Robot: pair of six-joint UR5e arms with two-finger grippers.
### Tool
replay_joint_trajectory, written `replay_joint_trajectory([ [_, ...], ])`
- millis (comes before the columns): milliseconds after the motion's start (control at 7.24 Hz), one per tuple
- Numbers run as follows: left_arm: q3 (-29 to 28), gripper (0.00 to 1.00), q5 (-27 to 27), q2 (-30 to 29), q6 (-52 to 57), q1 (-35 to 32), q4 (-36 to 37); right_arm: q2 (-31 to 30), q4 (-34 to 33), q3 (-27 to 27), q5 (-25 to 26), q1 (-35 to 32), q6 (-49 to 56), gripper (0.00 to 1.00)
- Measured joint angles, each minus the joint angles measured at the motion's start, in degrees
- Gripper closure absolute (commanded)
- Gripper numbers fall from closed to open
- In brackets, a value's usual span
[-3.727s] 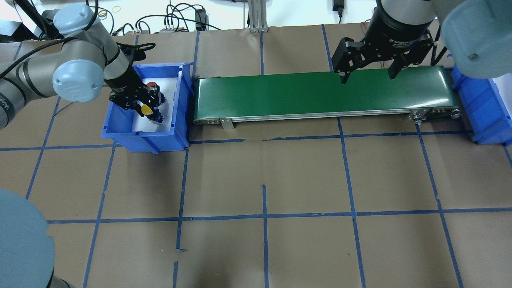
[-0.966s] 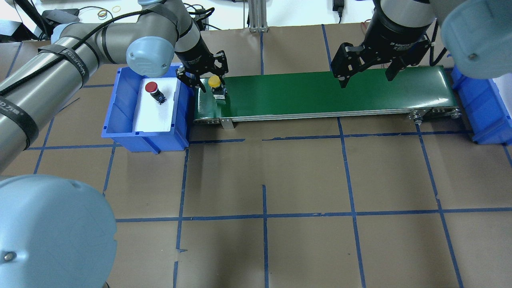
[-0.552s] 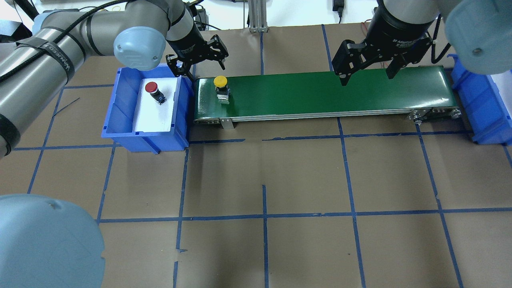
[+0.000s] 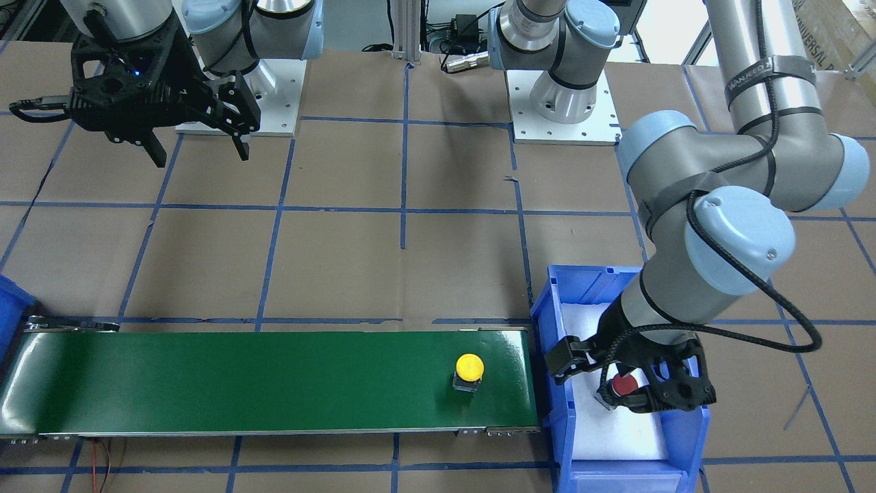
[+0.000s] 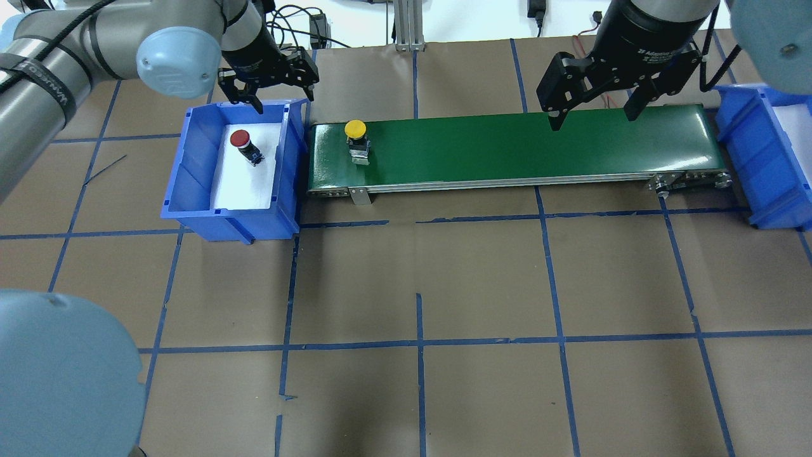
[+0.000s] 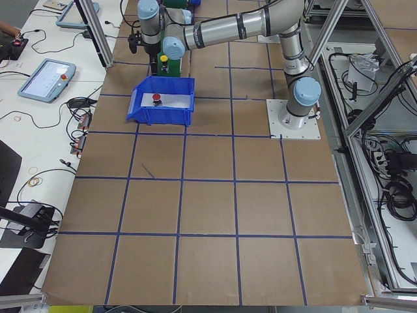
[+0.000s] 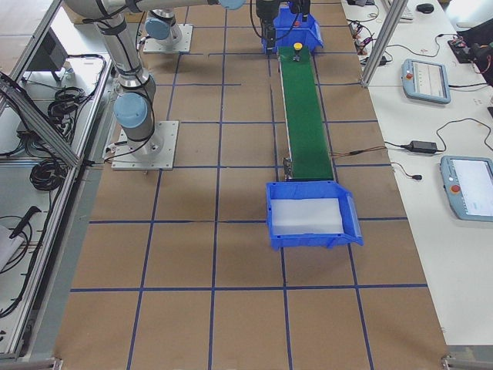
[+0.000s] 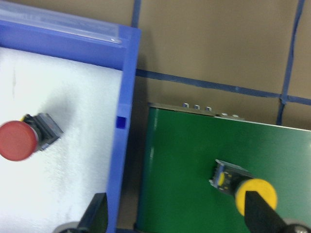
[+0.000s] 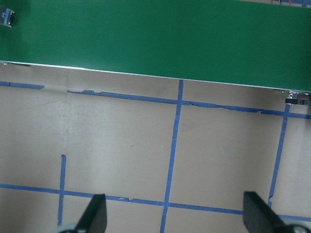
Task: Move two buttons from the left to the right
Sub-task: 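Move the left gripper back over the red button in the bin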
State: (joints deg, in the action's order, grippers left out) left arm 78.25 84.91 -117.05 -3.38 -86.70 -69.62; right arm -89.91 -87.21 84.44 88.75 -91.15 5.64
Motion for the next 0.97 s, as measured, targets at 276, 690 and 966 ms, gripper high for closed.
replay_joint_trajectory([
  [276, 0.6, 0.0, 2.0, -0.7, 9.8, 2.5, -0.5, 0.6, 0.8, -1.1, -0.3, 1.2, 0.3, 0.0],
  [690, 5.2, 0.0, 3.6, 0.2, 25.6, 4.0, -0.4, 0.8, 2.3, -1.6, -1.0, 1.6, 1.3, 0.0],
  [966, 7.7, 0.02, 3.6, 0.6, 33.7, 4.2, 2.0, 0.5, 2.4, -1.2, -1.4, 1.7, 1.4, 0.0],
])
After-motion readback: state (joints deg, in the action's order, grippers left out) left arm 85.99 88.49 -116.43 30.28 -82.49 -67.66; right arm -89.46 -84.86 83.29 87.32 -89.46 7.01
